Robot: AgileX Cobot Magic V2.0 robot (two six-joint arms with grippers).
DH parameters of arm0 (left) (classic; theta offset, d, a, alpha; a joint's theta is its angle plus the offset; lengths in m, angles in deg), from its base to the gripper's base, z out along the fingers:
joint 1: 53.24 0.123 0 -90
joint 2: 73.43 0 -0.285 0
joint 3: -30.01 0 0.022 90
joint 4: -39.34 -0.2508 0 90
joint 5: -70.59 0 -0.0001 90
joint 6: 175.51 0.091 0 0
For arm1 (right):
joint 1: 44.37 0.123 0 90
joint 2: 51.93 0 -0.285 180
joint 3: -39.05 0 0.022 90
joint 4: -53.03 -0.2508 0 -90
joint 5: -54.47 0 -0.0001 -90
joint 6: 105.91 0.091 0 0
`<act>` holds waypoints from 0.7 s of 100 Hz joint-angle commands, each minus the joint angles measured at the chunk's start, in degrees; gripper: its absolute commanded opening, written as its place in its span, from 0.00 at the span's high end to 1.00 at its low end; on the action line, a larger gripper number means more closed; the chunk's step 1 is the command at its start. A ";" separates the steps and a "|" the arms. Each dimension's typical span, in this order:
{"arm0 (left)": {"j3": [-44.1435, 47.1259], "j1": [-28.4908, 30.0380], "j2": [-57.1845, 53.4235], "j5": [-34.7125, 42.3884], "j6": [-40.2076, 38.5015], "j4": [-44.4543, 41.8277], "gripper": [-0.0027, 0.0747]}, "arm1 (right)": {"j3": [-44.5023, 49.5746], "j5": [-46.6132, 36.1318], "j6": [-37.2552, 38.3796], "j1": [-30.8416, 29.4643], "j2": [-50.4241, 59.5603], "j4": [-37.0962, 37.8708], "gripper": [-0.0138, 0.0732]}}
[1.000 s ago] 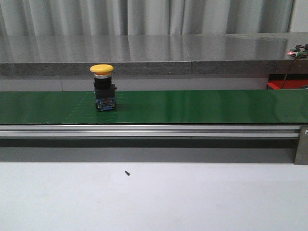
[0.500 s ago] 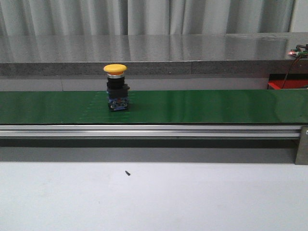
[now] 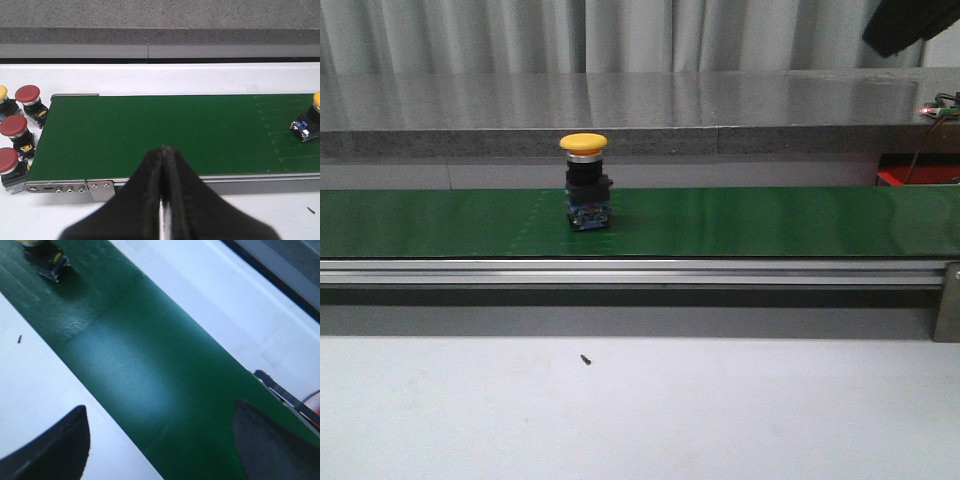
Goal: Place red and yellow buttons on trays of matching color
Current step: 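Move the right gripper back above the second yellow button on the belt, then lower the right gripper and close on the second yellow button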
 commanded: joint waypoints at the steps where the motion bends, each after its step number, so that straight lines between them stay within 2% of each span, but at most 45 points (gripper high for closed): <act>1: -1.62 -0.43 -0.16 3.49 -0.25 1.45 0.99 | -1.96 -1.55 -1.12 2.04 -0.14 -1.69 0.17; 35: -1.62 -0.43 -0.16 3.41 -0.25 1.45 0.99 | -5.39 -4.16 -1.06 10.01 -8.45 -2.58 0.17; 70: -1.62 -0.43 -0.16 3.36 -0.25 1.45 0.99 | -11.26 -2.55 -1.06 11.89 -15.95 -6.28 0.17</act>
